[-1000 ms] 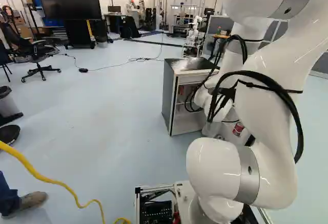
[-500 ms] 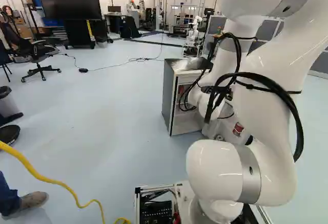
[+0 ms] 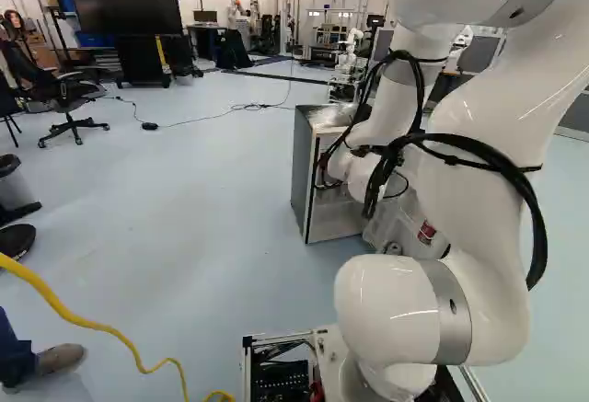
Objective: Grab a drink from the fridge
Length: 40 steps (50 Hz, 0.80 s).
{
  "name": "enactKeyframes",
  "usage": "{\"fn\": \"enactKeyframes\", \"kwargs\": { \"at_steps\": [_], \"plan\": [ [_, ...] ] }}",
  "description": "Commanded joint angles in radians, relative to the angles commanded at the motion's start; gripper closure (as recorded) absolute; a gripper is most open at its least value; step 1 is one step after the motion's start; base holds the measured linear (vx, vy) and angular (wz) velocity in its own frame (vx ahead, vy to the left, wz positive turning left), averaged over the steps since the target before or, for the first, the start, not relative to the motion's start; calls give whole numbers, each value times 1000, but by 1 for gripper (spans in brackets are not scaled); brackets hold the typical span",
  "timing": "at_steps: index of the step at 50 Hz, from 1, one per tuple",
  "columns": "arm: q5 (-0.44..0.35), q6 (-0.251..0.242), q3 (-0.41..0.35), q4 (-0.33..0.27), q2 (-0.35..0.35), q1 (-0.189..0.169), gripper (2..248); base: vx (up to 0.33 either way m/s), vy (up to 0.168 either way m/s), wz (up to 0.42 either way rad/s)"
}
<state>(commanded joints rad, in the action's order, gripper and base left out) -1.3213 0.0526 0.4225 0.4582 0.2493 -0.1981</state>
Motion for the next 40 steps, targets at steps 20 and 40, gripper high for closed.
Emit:
{"fn": "enactKeyframes", "kwargs": {
  "at_steps": [20,40],
  "plan": [
    [30,0,81,0,17,43,161,0,0,0],
    [82,0,173,-13,65,77,161,0,0,0]
  ]
}}
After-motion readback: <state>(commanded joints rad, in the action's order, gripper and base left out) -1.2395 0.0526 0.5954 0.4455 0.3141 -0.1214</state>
